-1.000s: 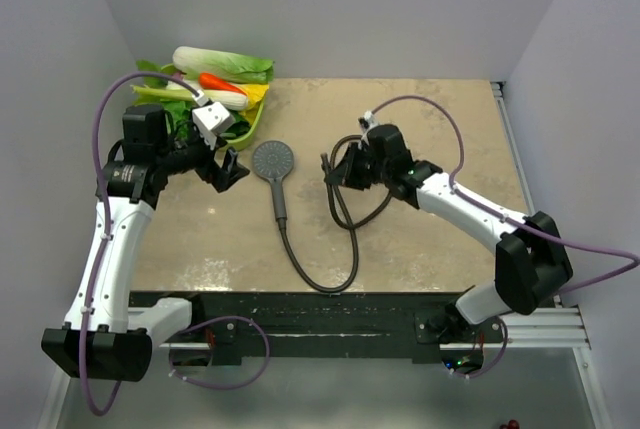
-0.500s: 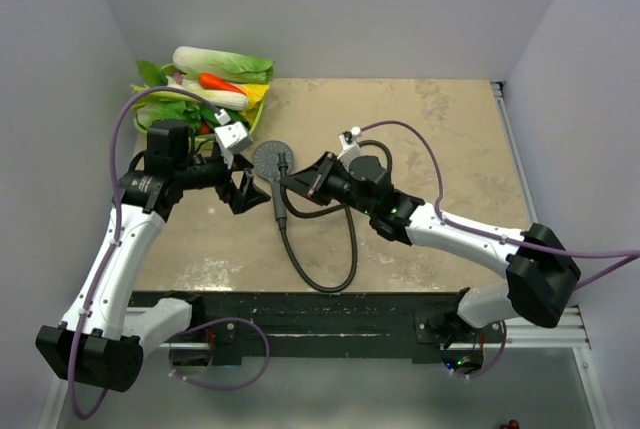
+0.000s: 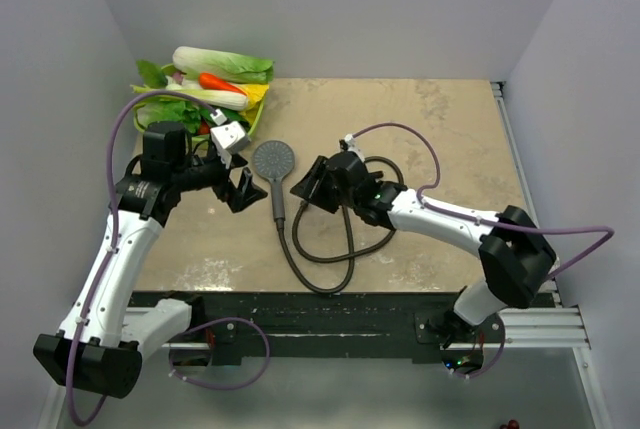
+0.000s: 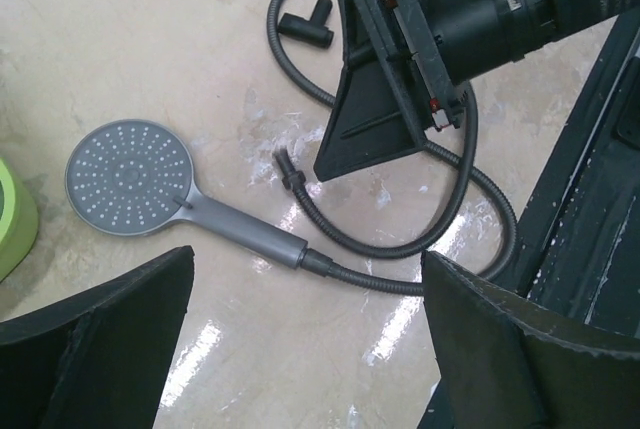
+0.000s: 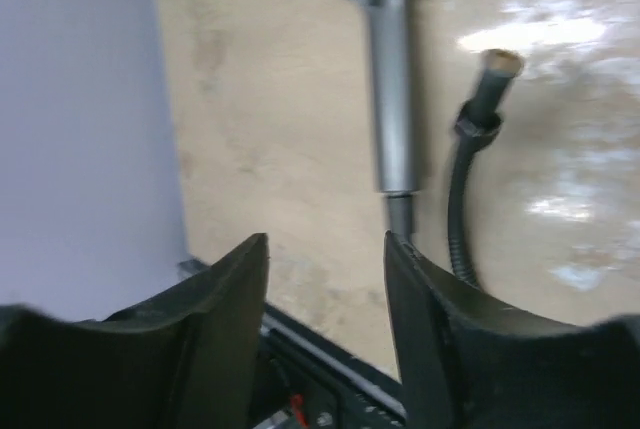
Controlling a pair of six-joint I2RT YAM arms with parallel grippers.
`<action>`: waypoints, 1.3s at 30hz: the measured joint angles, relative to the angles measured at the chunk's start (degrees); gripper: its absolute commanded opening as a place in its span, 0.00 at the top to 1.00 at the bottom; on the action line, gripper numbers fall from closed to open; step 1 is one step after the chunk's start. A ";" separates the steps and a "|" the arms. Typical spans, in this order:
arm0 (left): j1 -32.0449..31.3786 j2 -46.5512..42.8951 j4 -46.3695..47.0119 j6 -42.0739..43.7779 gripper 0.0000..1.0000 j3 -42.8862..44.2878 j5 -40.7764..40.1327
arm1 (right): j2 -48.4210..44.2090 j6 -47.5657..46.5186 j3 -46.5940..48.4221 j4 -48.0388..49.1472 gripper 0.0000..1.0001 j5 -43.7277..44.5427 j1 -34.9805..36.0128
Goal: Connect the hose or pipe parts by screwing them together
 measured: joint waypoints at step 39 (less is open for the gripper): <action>0.00 1.46 -0.04 1.62 0.02 -3.61 -5.03 | 29.90 -35.17 34.12 -38.84 0.43 25.42 -15.96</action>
